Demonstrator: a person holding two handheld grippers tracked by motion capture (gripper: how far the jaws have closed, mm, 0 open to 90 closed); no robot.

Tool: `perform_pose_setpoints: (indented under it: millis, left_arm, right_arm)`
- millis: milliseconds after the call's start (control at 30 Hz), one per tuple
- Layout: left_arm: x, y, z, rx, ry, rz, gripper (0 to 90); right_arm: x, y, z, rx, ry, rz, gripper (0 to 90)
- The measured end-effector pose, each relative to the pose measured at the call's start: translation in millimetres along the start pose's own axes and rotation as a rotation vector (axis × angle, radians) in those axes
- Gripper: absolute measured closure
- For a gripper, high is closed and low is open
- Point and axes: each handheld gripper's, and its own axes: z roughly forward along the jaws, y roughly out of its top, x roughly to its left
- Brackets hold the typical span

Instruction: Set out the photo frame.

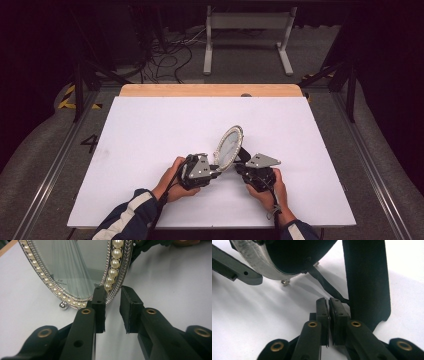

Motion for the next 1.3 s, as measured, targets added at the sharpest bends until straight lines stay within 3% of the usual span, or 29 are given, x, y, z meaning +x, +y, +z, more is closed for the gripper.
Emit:
perform_pose_setpoints:
  millis: [133, 233, 333, 400, 500, 600, 667, 867, 933, 967, 1167, 1300]
  left_arm:
    - [-1.8, 0.1, -12.3, -0.029, 0.017, -0.003, 73.2]
    - [-1.4, -3.2, -24.6, -0.033, 0.033, -0.013, 69.8]
    - [-1.3, -11.6, -37.8, -0.051, 0.042, -0.055, 67.8]
    - [-4.4, -20.9, -44.8, -0.052, 0.048, -0.084, 63.8]
    - [-9.5, -33.5, -49.6, -0.003, 0.062, -0.074, 56.3]
    - [-10.3, -45.0, -58.4, 0.0, 0.054, -0.111, 49.9]
    - [-10.9, -50.7, -63.9, 0.004, 0.05, -0.14, 40.3]
    - [-15.4, -66.0, -76.9, 0.033, 0.067, -0.174, 27.7]
    - [-14.9, -74.6, -82.2, 0.053, 0.096, -0.224, 14.9]
    - [-14.9, -74.6, -82.2, 0.053, 0.096, -0.224, 13.2]
    - [-8.9, -89.5, -96.9, 0.017, 0.141, -0.316, 6.8]
    - [-7.8, -90.1, -95.9, 0.025, 0.158, -0.319, 7.0]
  right_arm:
    - [-0.2, 0.9, -4.6, -0.021, 0.02, 0.03, 83.3]
    - [4.9, 2.2, -7.4, -0.031, 0.006, 0.017, 77.7]
    - [14.7, 4.1, -10.4, -0.041, -0.008, -0.016, 73.0]
    - [20.5, 5.0, -11.4, -0.043, -0.015, -0.023, 69.1]
    - [29.6, 7.4, -11.6, -0.055, -0.008, -0.02, 63.4]
    - [33.7, 9.2, -10.2, -0.05, -0.021, -0.006, 60.0]
    - [35.4, 10.1, -10.0, -0.063, -0.011, 0.0, 58.7]
    - [41.5, 12.3, -7.1, -0.087, -0.002, 0.004, 50.4]
    - [44.4, 14.1, -5.5, -0.109, 0.004, 0.017, 45.9]
    - [44.4, 14.1, -5.5, -0.109, 0.004, 0.017, 45.9]
    - [44.8, 18.0, 3.3, -0.117, -0.033, 0.022, 41.3]
    - [38.2, 20.5, 9.0, -0.112, -0.05, 0.05, 41.3]
